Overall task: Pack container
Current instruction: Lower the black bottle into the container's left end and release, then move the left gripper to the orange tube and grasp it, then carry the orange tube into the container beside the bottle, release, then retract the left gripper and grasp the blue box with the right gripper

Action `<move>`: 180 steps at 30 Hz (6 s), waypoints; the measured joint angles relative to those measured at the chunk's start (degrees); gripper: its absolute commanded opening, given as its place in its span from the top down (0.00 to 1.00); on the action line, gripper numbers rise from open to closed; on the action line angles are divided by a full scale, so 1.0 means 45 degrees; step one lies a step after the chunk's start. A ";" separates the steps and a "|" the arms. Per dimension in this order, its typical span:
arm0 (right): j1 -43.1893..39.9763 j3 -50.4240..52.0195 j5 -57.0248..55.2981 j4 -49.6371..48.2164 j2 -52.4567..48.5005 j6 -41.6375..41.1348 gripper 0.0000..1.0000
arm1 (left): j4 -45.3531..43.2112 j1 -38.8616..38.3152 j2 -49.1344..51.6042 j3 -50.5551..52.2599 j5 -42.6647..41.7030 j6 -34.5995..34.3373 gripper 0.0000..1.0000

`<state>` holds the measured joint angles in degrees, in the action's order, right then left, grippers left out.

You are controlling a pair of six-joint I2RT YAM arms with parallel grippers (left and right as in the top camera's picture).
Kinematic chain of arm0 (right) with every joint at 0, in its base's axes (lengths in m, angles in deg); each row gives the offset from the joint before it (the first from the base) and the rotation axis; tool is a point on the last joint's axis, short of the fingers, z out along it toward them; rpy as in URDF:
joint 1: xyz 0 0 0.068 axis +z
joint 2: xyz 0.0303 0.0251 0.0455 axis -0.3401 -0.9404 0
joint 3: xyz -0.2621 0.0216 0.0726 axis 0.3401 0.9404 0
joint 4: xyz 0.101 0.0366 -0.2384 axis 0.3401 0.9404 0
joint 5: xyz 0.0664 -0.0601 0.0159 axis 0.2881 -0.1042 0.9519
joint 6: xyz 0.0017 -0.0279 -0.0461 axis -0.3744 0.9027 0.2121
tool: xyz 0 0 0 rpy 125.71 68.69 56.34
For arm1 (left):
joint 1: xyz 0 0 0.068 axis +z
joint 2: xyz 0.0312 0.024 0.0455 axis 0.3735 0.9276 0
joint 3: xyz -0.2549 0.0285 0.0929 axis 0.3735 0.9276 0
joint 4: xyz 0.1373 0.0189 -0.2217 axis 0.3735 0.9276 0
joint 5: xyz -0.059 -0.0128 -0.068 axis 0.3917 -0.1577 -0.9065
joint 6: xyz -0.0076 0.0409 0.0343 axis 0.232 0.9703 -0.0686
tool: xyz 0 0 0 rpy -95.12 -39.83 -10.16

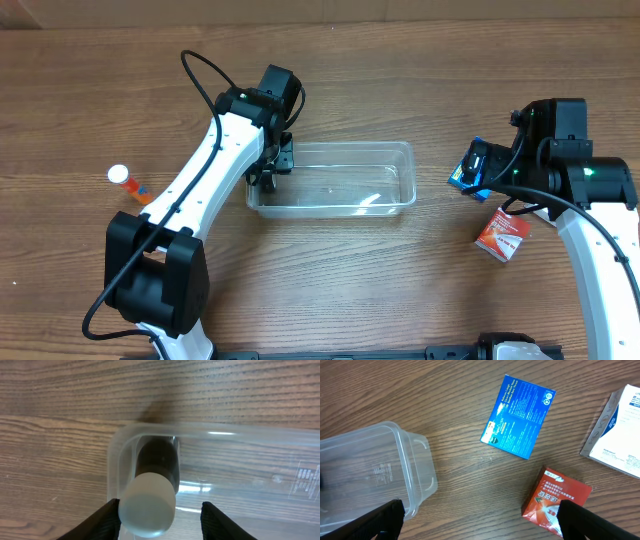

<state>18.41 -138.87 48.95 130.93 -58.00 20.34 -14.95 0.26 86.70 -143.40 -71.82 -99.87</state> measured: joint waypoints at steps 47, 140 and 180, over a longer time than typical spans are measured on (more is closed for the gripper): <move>0.0000 -0.0005 0.0000 0.0141 0.0000 0.0005 0.00 | -0.1161 0.9738 -0.0952 0.1647 -0.1753 0.0452 0.57; 0.0000 -0.0005 -0.0005 0.0233 0.0000 0.0000 0.00 | 0.2327 0.0476 -0.2550 0.0427 -0.1535 0.0189 0.95; -0.0010 -0.3128 -0.1598 0.0214 -0.0121 -0.0801 0.00 | 0.2807 0.4673 -0.2749 -0.2453 -0.1384 0.0627 0.44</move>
<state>18.36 -152.95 41.76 131.89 -58.55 16.73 -2.32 21.28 74.33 -154.44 -78.05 -97.05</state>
